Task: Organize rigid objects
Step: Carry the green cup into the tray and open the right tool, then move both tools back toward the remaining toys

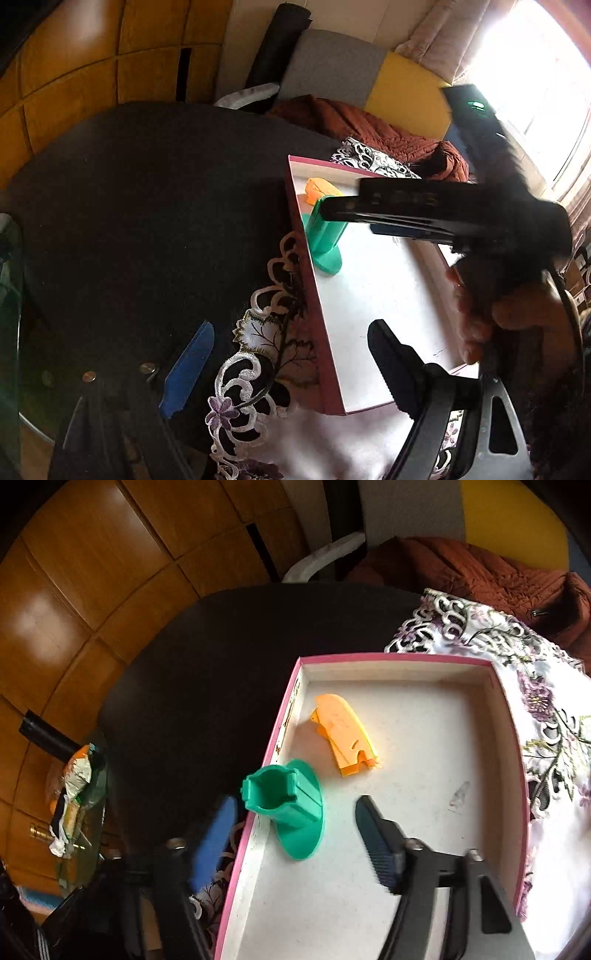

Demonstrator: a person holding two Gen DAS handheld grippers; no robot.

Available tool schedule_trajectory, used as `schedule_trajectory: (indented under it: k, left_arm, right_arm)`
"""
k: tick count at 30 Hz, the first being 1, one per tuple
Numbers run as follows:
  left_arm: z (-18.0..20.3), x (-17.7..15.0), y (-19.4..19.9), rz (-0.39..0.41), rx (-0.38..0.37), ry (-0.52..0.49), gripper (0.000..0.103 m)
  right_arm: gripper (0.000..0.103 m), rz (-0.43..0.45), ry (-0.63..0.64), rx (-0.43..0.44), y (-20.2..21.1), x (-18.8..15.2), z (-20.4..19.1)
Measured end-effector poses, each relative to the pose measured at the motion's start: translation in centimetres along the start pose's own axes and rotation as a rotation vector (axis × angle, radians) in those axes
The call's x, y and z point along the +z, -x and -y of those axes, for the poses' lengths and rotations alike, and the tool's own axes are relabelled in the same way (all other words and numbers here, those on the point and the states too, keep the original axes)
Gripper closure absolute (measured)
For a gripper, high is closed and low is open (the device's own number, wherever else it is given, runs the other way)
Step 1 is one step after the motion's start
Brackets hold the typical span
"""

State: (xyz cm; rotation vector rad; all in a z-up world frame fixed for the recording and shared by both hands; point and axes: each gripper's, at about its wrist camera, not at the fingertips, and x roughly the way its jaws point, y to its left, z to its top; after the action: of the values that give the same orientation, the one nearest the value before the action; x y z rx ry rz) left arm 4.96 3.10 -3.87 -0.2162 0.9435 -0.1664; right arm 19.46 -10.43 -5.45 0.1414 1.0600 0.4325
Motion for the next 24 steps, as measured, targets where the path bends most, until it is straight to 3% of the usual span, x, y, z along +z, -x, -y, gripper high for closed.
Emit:
schedule_trajectory:
  k: [8,14,20,23,24]
  left_arm:
    - [1.2,-0.2,0.4,0.007,-0.013,-0.023,0.017]
    - [3.2,-0.2,0.9,0.017,-0.029,-0.083,0.018]
    - [5.7,-0.2,0.6,-0.017,-0.054,-0.145,0.023]
    - [7.5,-0.1,0.5,-0.039,-0.095,-0.182,0.024]
    - [8.2,0.0,0.6,-0.040,-0.127,-0.194,0.024]
  right_arm:
    - [0.025,0.050,0.056,-0.087,4.0,-3.2,1.8]
    - [0.017,0.149,0.096,-0.214,8.4,-5.0,4.2]
    - [0.015,0.322,0.087,-0.456,15.3,-6.7,9.0]
    - [0.000,0.465,0.036,-0.610,19.5,-7.4,12.0]
    - [0.000,0.504,0.008,-0.640,20.7,-7.7,13.1]
